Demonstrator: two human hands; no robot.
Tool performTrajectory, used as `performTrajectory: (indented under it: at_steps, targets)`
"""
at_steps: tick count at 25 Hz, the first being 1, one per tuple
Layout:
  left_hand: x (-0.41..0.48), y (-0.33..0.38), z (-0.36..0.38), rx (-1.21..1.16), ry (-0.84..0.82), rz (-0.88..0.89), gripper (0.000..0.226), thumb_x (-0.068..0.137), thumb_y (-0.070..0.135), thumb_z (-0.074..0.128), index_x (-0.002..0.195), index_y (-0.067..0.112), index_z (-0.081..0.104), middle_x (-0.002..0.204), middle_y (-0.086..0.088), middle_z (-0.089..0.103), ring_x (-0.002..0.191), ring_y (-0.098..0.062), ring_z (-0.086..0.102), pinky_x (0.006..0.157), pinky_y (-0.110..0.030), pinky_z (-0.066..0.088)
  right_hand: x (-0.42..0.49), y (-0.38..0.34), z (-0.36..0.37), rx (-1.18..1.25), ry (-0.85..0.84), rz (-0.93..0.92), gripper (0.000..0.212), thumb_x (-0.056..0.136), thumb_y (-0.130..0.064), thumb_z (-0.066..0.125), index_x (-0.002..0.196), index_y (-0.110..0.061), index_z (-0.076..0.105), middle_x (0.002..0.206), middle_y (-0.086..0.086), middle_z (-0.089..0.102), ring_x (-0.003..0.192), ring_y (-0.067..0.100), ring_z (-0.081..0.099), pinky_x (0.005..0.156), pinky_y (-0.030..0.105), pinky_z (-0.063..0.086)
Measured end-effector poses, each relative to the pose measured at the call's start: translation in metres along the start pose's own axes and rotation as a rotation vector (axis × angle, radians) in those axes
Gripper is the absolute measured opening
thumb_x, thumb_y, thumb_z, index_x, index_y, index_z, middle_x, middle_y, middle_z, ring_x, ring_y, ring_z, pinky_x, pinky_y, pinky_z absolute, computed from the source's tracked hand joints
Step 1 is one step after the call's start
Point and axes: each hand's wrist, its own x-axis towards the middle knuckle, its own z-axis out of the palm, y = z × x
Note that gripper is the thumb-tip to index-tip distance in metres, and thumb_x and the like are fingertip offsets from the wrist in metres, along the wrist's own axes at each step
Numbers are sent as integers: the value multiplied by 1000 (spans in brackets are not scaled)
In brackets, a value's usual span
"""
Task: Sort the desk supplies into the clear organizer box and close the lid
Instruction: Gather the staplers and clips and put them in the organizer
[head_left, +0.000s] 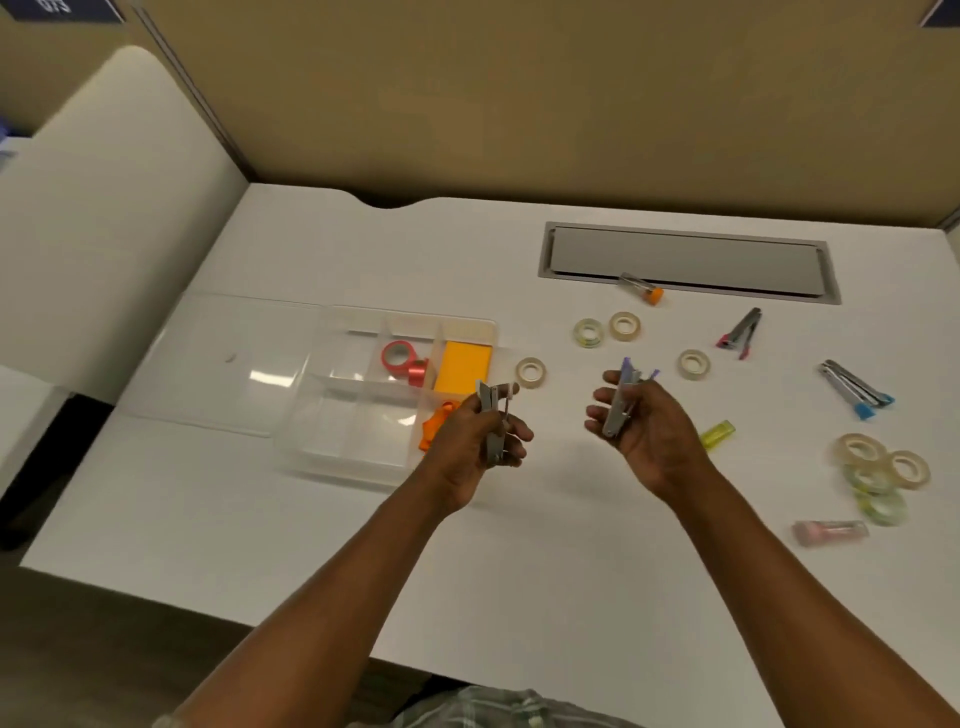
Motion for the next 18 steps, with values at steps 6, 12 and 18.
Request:
performTrajectory:
  at_steps: [6, 12, 18]
  targets:
    - [5, 25, -88, 42, 253, -54, 27, 96, 31, 52, 109, 13, 67, 90, -10, 70, 76, -22, 66, 67, -34, 52, -7, 73, 131, -133, -39, 186, 23, 101, -19, 45, 109, -9, 63, 97, 15, 70, 82, 28, 65, 72, 37, 52]
    - [23, 29, -135, 111, 444, -181, 32, 100, 38, 44, 114, 15, 60, 107, -11, 69, 87, -21, 63, 73, -36, 44, 13, 126, 215, -434, 56, 220, 14, 102, -22, 45, 100, -25, 58, 110, 8, 70, 99, 22, 66, 79, 36, 49]
    - [34, 33, -129, 63, 363, -303, 52, 100, 56, 33, 93, 15, 63, 85, -6, 65, 79, -17, 61, 68, -30, 47, 38, 169, 243, -1863, 157, 120, 41, 103, -38, 40, 106, -2, 60, 100, 16, 70, 106, 31, 62, 115, 48, 31]
